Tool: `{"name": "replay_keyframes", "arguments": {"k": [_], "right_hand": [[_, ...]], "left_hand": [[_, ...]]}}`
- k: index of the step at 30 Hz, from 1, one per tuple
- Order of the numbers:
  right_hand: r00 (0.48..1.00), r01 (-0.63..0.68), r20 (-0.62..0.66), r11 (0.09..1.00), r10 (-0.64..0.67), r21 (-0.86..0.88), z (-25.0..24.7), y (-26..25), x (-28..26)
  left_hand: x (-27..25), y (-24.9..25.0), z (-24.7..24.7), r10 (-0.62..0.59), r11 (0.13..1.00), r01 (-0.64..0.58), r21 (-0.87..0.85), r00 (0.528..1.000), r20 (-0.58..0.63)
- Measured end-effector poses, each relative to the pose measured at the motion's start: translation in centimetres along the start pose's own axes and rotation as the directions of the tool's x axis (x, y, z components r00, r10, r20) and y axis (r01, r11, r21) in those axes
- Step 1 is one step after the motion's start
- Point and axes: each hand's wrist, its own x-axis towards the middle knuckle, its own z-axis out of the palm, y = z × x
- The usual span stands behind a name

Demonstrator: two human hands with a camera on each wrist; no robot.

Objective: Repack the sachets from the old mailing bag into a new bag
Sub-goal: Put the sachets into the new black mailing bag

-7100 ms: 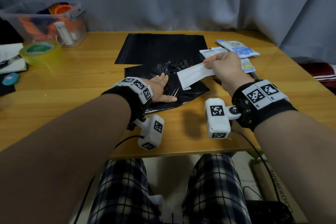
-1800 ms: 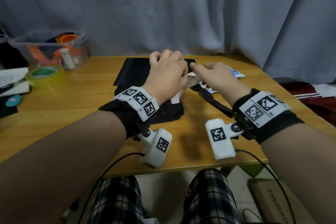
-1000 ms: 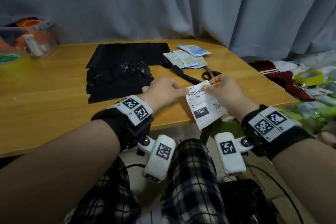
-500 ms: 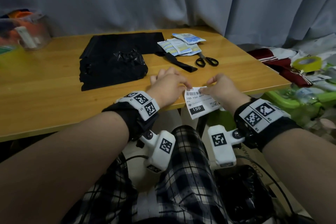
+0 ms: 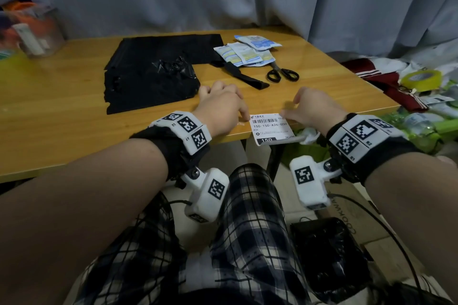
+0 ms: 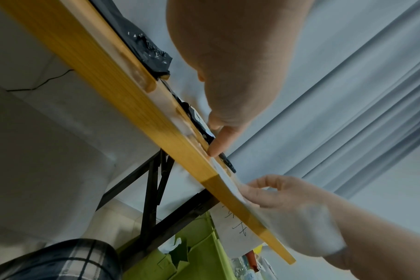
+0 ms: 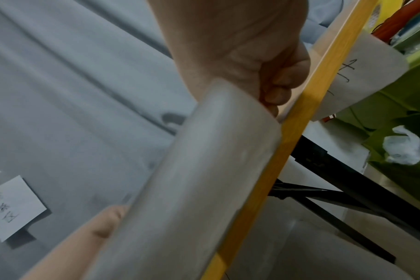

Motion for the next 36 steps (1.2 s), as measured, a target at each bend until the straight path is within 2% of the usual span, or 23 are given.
{"name": "replay_keyframes", "arguments": {"k": [5,11,18,22,25,28,31,34,36], "right_hand": [[0.999,0.026,-0.027,0.998,-0.025,0.049,-1.3,-1.4,-0.4],[0.988,0.155,-0.042,0.981,-0.151,0.120,-3.2,-7.1,0.2],[0.935,0.354,-0.050,0.915,-0.352,0.195,-3.9,-14.7,1.8],[0.913,0.402,-0.054,0.867,-0.405,0.293,-2.9,-17.5,4.0],[0.893,0.429,-0.007,0.848,-0.449,0.311,-1.8,-19.2,5.8],[0.900,0.365,0.111,0.869,-0.420,0.333,0.5,-21.1,7.7],[0.940,0.214,0.188,0.922,-0.284,0.324,3.3,-22.9,9.1],[0.976,0.083,0.183,0.976,-0.121,0.203,4.9,-24.2,9.6],[0.978,0.077,0.181,0.983,-0.107,0.169,5.7,-24.6,9.8]], "left_hand": [[0.5,-1.1,-1.5,-0.019,0.998,0.018,-0.063,1.000,-0.008],[0.7,-3.7,-5.9,-0.053,0.998,0.053,-0.017,0.998,-0.021],[-0.3,-9.6,-10.0,-0.159,0.987,0.158,-0.018,0.985,-0.068],[0.1,-13.6,-11.0,-0.257,0.966,0.255,-0.035,0.963,-0.077],[1.0,-16.1,-10.9,-0.312,0.948,0.306,-0.082,0.948,-0.062],[1.8,-18.4,-10.0,-0.367,0.925,0.360,-0.122,0.929,-0.038],[2.4,-20.5,-8.7,-0.425,0.897,0.421,-0.134,0.905,-0.008],[2.6,-22.2,-7.7,-0.485,0.861,0.483,-0.161,0.874,0.034],[2.6,-23.1,-7.1,-0.506,0.839,0.506,-0.201,0.861,0.051]]}}
